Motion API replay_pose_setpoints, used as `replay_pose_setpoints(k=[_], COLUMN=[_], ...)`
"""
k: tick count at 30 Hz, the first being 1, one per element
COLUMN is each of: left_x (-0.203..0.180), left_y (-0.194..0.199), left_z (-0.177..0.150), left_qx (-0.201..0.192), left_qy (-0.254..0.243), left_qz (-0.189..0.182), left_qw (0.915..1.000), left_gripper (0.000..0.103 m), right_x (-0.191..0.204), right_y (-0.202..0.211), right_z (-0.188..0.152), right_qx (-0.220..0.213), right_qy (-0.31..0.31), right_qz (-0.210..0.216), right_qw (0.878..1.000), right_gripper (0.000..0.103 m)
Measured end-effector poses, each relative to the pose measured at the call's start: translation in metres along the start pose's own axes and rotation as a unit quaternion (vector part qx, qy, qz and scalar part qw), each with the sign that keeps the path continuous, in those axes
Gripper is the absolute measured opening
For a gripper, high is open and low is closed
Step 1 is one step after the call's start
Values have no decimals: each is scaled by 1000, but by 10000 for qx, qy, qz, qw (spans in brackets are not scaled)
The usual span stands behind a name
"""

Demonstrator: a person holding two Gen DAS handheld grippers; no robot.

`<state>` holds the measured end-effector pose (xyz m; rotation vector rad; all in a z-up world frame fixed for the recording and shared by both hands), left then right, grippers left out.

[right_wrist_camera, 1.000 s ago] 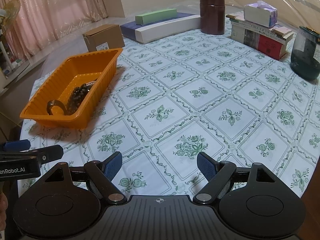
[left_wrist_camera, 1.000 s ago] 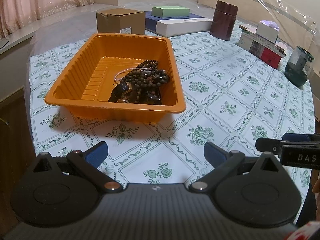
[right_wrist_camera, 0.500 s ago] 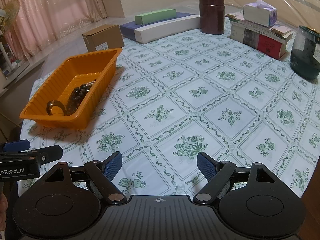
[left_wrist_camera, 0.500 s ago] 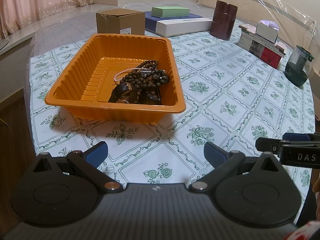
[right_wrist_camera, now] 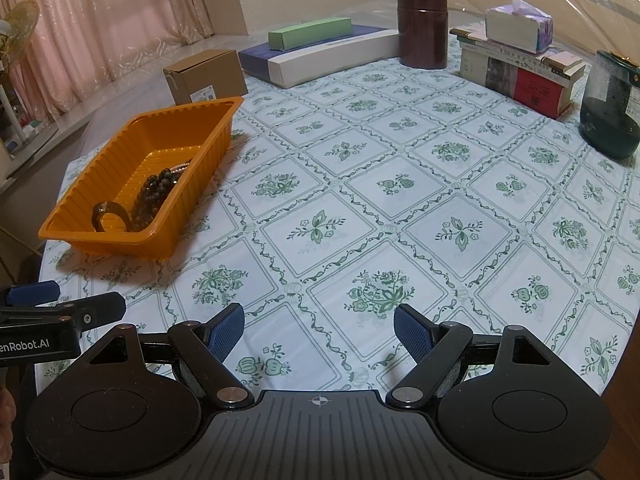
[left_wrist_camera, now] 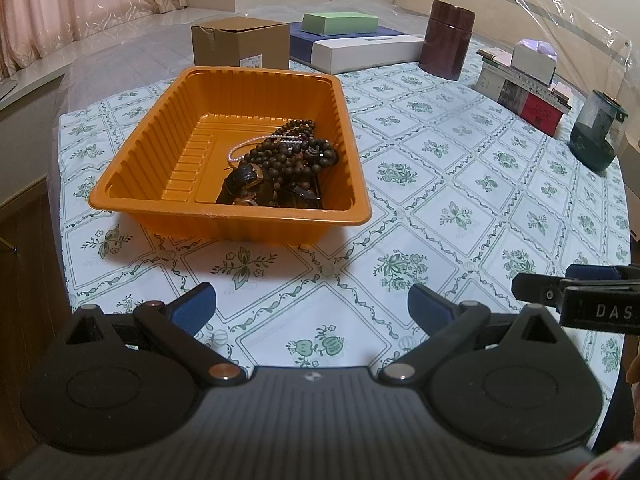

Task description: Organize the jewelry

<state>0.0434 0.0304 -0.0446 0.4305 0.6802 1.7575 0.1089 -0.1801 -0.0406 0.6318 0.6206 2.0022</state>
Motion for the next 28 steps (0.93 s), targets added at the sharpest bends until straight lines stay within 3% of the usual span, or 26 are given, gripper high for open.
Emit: replay_pose_setpoints(k=[28], left_x=[-1], left_y=[0], left_z=[3], left_qx=[-80], left_qy=[-23], left_qz=[-33], left_qw=[10000], left_gripper=[102], right_x=[0], right_y=[-1], right_z=[0], right_qx=[1], right_qy=[-5], right_qz=[8], right_qw=[10000], right_gripper=[82])
Point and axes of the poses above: each gripper's, at about its wrist camera, not at the fingertips, and y roughly against the way its jaws point, x to its left, z to its top, the point moved 5 cm from there along -y, roughly the way its jaws point, and after that the axes turned 8 degrees about -x, right-handed, at the moved point
